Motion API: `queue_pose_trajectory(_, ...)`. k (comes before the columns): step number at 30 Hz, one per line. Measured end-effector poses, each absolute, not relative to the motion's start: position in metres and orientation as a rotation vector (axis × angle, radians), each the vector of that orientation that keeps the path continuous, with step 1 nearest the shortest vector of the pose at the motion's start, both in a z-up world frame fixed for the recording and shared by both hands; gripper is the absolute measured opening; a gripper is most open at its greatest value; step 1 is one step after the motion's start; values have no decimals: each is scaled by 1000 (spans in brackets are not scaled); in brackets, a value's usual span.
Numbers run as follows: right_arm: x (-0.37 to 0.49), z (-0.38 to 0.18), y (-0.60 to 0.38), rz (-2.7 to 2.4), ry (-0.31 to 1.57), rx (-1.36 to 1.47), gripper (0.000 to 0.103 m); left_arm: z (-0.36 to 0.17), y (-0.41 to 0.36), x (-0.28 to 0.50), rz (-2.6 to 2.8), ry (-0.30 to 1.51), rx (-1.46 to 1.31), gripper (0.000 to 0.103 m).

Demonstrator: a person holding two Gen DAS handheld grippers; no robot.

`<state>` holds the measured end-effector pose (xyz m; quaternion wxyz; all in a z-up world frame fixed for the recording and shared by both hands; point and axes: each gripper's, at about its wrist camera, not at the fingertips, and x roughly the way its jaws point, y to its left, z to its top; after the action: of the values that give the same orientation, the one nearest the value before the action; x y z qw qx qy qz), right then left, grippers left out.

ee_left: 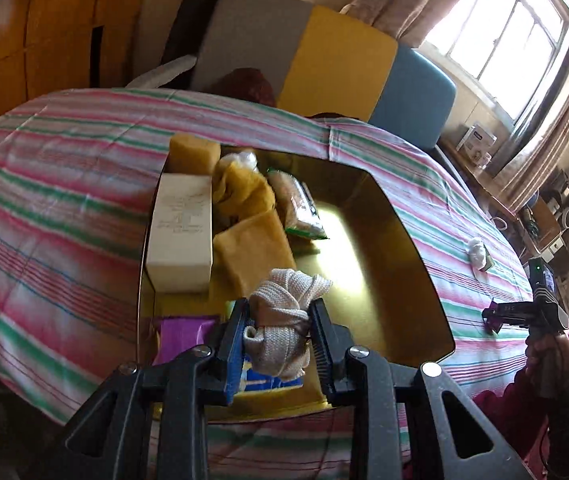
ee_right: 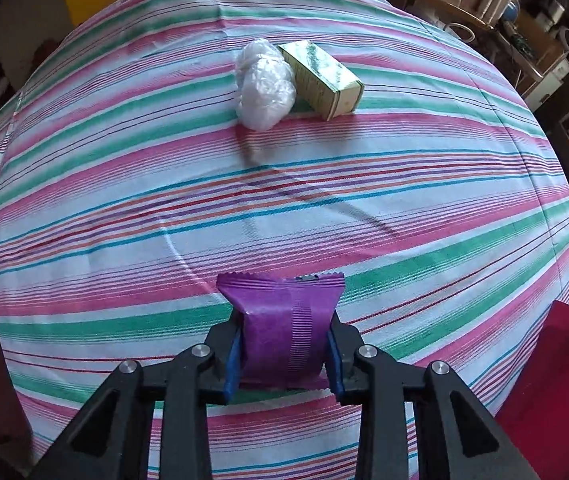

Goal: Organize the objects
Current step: 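Lower the knotted white cloth into the gold tray and open the left gripper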

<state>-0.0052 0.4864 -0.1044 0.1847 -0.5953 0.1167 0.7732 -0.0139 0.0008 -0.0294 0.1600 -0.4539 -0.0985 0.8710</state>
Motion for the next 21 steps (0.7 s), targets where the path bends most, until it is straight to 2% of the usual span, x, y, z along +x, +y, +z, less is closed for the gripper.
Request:
queue_pose_trajectory(5, -6, -103, 476, 2215, 329, -1676, 34, -31, 32, -21, 2413, -235, -1286, 29)
queue_pose_trajectory(13, -5, -97, 465, 2295, 333, -1655, 34, -54, 80, -80, 2383, -164, -1384, 30)
queue_pose_trajectory(18, -4, -95, 465, 2316, 339, -1652, 34, -76, 91, -103, 2406, -103, -1454, 42)
queue_pose_trajectory(21, -7, -95, 463, 2322, 338, -1663, 34, -79, 91, -105, 2426, -76, -1451, 43)
